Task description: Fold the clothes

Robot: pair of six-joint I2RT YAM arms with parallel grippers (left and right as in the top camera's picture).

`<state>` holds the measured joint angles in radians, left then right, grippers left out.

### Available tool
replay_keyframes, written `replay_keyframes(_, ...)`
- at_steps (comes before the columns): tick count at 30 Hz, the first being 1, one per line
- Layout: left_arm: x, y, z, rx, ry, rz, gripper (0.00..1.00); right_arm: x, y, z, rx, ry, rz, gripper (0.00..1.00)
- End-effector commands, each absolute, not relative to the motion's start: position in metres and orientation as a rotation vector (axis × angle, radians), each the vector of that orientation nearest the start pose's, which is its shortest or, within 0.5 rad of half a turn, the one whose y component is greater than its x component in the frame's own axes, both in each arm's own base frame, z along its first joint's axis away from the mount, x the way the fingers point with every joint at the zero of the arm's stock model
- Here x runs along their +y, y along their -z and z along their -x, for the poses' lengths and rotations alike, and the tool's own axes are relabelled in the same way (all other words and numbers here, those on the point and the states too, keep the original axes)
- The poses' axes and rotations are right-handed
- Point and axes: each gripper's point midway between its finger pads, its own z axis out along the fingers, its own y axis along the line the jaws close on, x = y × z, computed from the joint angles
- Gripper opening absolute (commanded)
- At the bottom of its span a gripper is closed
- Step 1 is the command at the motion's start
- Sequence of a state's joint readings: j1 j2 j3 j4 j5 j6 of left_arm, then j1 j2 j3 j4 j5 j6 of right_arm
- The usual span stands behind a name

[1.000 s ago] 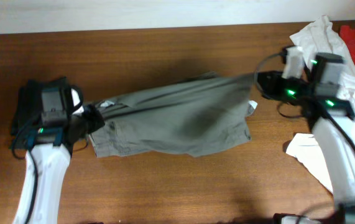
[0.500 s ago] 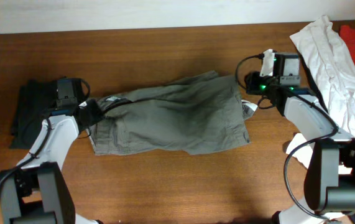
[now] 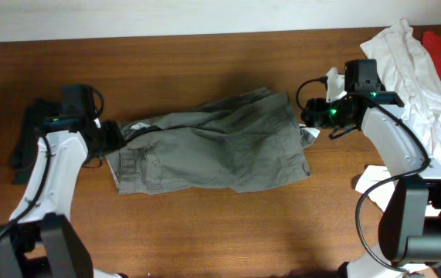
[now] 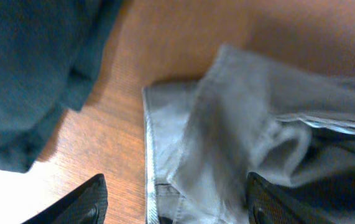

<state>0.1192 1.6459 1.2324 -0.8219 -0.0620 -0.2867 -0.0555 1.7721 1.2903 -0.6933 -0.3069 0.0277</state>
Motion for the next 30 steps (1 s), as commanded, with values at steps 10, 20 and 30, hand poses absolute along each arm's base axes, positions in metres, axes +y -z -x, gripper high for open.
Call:
replay_keyframes(10,0.015,-0.139,-0.375,2.678,0.276,0.468,0.75,0.04,-0.112,-0.43,2.579,-0.418,0.253,0.68)
replay_keyframes(20,-0.006,-0.103,-0.355,2.814,0.237,0.413,0.7,0.075,-0.08,-0.452,2.537,-0.459,0.39,0.75)
replay_keyframes(30,-0.013,-0.047,-0.331,2.97,0.226,0.426,0.7,0.106,-0.065,-0.482,2.423,-0.438,0.478,0.53)
